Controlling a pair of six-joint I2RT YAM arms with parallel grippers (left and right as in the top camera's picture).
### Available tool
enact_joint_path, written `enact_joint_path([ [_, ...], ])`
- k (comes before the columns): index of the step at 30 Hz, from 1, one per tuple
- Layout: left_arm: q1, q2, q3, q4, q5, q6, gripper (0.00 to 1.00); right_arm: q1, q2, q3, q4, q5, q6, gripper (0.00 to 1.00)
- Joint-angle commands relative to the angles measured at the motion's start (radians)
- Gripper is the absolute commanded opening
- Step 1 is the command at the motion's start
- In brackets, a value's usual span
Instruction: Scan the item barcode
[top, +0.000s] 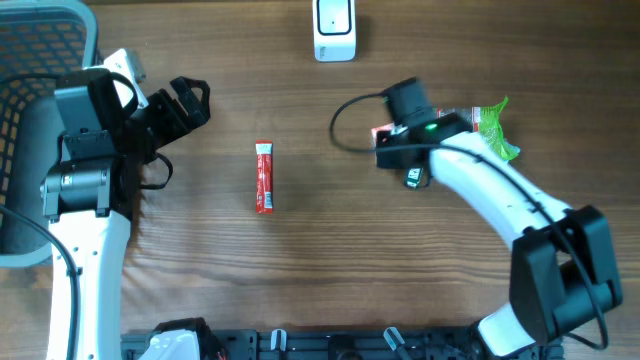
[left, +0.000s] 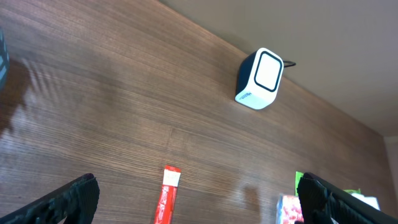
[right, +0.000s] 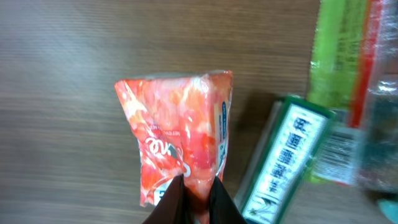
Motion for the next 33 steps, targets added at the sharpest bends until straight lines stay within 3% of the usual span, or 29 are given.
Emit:
enact_joint_path([
  [1,0.005,0.004,0.0,0.003,0.015,0.02,1.0,0.129,0.046,0.01,-0.004,0.386,-0.012,0.06],
  [8,0.005,0.004,0.0,0.003,0.015,0.02,1.0,0.282,0.135,0.01,0.013,0.637,-0.05,0.06],
  [14,0.005,0.004,0.0,0.003,0.015,0.02,1.0,0.323,0.166,0.01,0.049,0.64,-0.093,0.06],
  [19,0.005,0.004,0.0,0.003,0.015,0.02,1.0,0.323,0.167,0.01,0.053,0.628,-0.093,0.15],
  [26,0.005,0.004,0.0,0.003,0.015,0.02,1.0,0.323,0.171,0.009,0.051,0.518,-0.093,0.13],
  [33,0.005,0.004,0.0,0.003,0.015,0.02,1.0,0.322,0.221,0.009,0.049,0.587,-0.098,0.11],
])
